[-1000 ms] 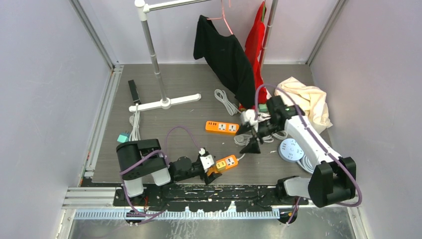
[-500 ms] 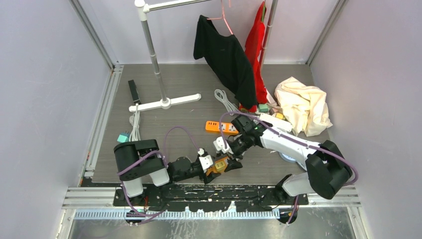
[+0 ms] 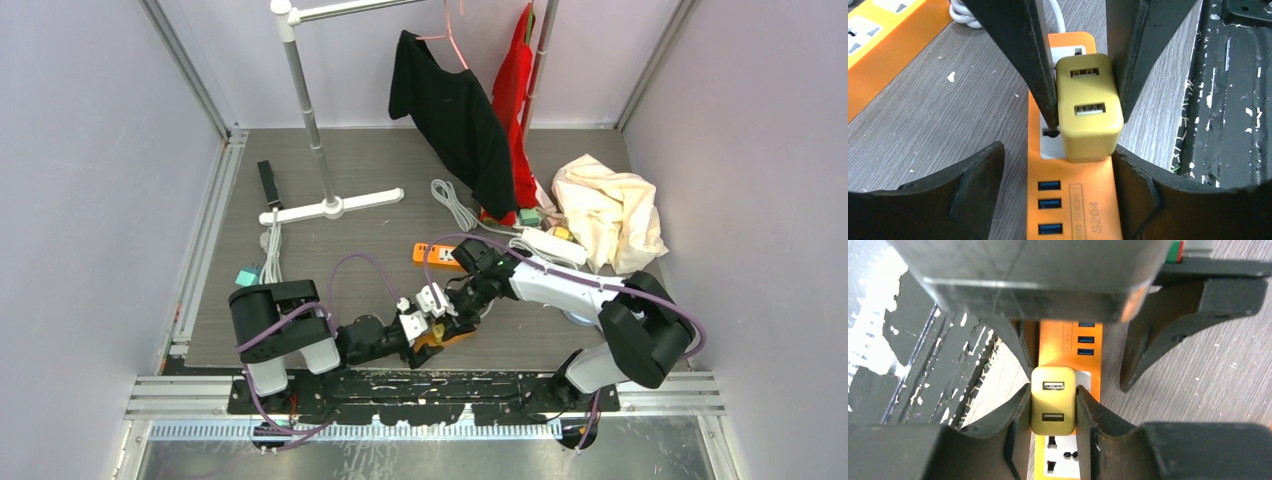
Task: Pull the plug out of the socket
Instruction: Remove the plug from the socket, then place the plug at the center of the board.
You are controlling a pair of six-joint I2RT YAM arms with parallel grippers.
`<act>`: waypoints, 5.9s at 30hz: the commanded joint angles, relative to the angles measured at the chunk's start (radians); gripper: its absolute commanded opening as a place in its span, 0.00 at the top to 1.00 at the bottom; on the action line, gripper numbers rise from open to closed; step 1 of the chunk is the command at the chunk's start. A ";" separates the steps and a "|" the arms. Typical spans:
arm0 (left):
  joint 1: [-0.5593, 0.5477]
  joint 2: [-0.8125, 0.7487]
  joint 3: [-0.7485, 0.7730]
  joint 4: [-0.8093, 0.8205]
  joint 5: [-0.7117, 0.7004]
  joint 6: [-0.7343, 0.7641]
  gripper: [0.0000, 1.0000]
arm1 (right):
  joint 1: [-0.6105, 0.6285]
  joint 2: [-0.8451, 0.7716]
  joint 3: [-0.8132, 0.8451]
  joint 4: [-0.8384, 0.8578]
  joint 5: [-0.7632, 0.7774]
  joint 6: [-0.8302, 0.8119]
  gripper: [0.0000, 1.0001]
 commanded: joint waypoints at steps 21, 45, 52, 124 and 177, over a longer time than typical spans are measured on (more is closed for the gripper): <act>0.006 0.009 0.015 0.058 -0.034 0.005 0.48 | -0.115 -0.007 0.043 -0.113 -0.090 -0.109 0.99; 0.018 0.065 0.044 0.057 -0.012 -0.005 1.00 | -0.311 -0.046 0.164 -0.330 -0.239 -0.131 0.99; 0.020 0.064 0.046 0.057 0.000 -0.007 1.00 | -0.336 -0.094 0.126 -0.232 -0.239 -0.022 0.99; -0.130 -0.164 1.058 -1.746 -0.907 -0.559 0.27 | -0.425 0.077 0.266 0.059 -0.244 1.065 0.93; -0.068 -0.440 0.652 -1.825 -0.985 -0.757 1.00 | -0.449 0.051 0.281 -0.015 -0.250 0.918 0.33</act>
